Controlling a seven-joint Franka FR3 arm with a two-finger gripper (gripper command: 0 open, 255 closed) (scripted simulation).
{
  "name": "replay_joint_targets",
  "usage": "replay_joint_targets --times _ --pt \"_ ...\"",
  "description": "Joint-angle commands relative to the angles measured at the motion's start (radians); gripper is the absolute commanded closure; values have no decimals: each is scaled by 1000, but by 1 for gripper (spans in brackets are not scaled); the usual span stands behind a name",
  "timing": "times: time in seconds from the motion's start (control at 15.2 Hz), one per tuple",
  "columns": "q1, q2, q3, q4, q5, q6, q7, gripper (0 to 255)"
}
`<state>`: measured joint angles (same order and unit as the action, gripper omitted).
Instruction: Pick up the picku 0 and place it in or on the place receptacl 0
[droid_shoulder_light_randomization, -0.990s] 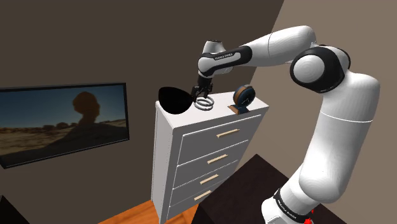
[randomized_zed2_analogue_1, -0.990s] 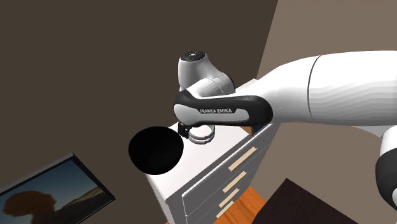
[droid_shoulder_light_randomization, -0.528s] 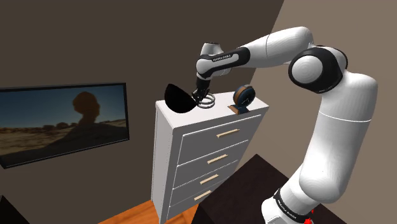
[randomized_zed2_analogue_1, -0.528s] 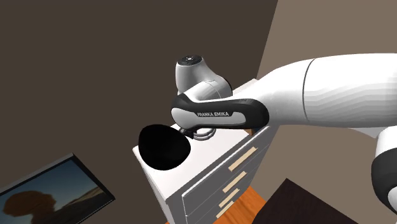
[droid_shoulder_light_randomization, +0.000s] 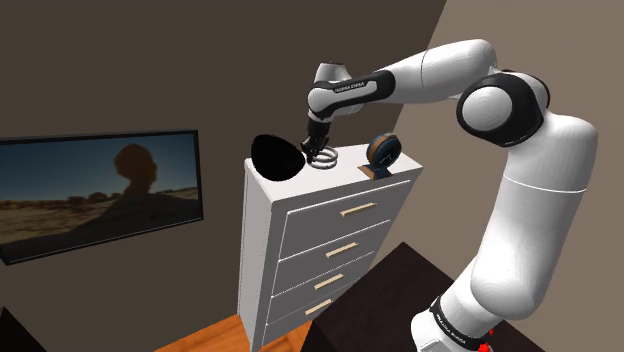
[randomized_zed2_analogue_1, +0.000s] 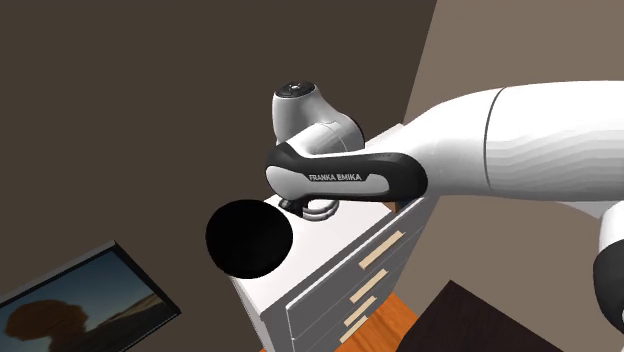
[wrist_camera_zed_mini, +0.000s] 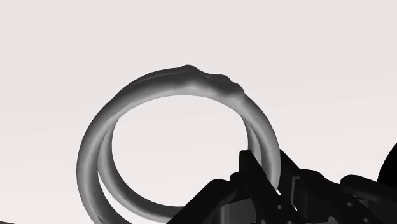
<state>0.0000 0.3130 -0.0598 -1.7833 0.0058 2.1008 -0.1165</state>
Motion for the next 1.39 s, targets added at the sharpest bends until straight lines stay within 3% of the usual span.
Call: replay_joint_targets --times 0.0,1.32 --pt "1 -11 0 10 -1 -22 1 255" --pt "1 -69 -1 201 -4 -270 1 255"
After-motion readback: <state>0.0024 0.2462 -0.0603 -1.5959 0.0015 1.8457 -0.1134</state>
